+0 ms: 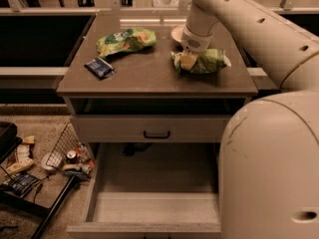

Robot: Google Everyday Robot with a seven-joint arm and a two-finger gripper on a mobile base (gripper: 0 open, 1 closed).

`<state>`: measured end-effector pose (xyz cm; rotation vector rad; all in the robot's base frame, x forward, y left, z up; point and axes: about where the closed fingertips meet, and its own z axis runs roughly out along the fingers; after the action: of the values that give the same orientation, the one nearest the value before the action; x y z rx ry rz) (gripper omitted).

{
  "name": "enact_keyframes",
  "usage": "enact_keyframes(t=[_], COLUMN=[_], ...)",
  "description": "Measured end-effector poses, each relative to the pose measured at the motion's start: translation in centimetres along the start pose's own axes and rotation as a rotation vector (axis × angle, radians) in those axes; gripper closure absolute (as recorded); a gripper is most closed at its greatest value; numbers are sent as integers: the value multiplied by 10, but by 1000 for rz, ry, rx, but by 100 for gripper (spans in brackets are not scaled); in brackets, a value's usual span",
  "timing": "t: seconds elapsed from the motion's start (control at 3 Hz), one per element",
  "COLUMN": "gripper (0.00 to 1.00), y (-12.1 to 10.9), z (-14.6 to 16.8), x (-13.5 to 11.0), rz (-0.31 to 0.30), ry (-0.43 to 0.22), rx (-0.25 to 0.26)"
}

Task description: Place green jalapeno chip bag into middle drawer

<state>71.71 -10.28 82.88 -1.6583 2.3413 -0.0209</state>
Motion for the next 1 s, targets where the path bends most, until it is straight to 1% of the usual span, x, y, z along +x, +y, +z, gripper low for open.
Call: enact_keyframes(t=[0.33, 0.67, 1.0], gripper=[100, 82, 59], y=[0, 0, 0], z=[-1, -1, -1], x=[0, 0, 0], rz=[0, 0, 0], ry=[0, 0, 0], rx=[0, 0, 0])
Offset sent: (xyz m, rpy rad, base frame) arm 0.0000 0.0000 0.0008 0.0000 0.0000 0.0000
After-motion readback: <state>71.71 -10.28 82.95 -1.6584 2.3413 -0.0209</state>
